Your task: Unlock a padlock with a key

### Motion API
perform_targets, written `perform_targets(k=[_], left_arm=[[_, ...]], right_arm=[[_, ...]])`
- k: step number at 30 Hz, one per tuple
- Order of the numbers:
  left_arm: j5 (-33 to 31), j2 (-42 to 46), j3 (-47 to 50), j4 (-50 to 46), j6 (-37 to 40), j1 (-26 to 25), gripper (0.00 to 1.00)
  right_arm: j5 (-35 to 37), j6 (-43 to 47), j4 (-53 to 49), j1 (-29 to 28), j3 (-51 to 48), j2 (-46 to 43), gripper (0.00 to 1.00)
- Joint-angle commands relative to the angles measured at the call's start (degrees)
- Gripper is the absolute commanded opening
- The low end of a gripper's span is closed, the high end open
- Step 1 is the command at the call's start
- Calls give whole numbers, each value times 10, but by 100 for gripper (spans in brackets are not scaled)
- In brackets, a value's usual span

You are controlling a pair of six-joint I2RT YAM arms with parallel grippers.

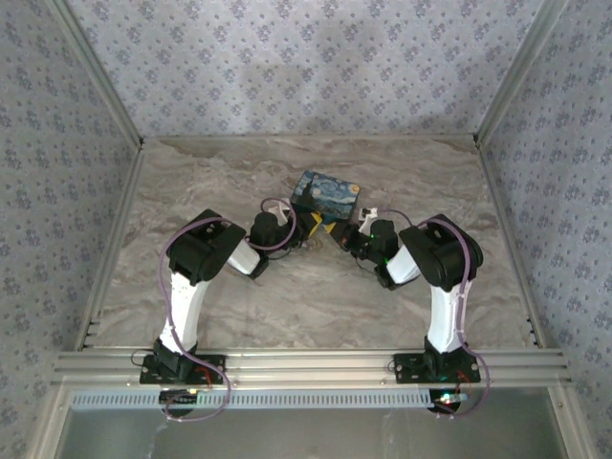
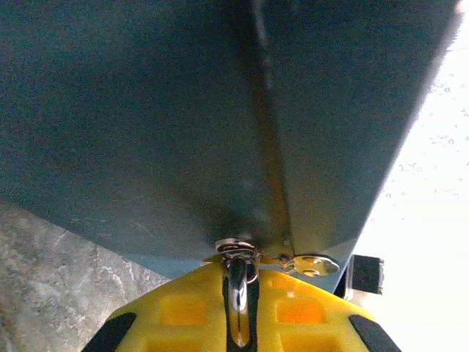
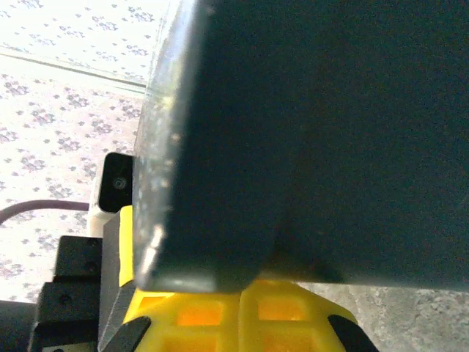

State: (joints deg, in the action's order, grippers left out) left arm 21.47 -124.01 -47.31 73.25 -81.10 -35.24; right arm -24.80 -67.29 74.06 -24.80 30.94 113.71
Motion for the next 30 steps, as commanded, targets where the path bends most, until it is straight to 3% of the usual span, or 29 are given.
perform_targets(k=[1,7,15,24,30], left_arm=[[105,10,-23,73,-2,-38,0],[110,13,-28,74,-10,-33,0],[111,31,-11,73,-7,-14,0],[108,33,-10,73,-9,-6,0],[110,31,-16,73,-11,-6,0]], right_arm=[[-73,-62,58,-13,28,9,0],[-51,13,26,-11,-1,3,0],[-49,23,53,0,-31,13,0],[5,185,-89,-18,-56,-75,0],[5,170,-56,-20,-63,-59,0]])
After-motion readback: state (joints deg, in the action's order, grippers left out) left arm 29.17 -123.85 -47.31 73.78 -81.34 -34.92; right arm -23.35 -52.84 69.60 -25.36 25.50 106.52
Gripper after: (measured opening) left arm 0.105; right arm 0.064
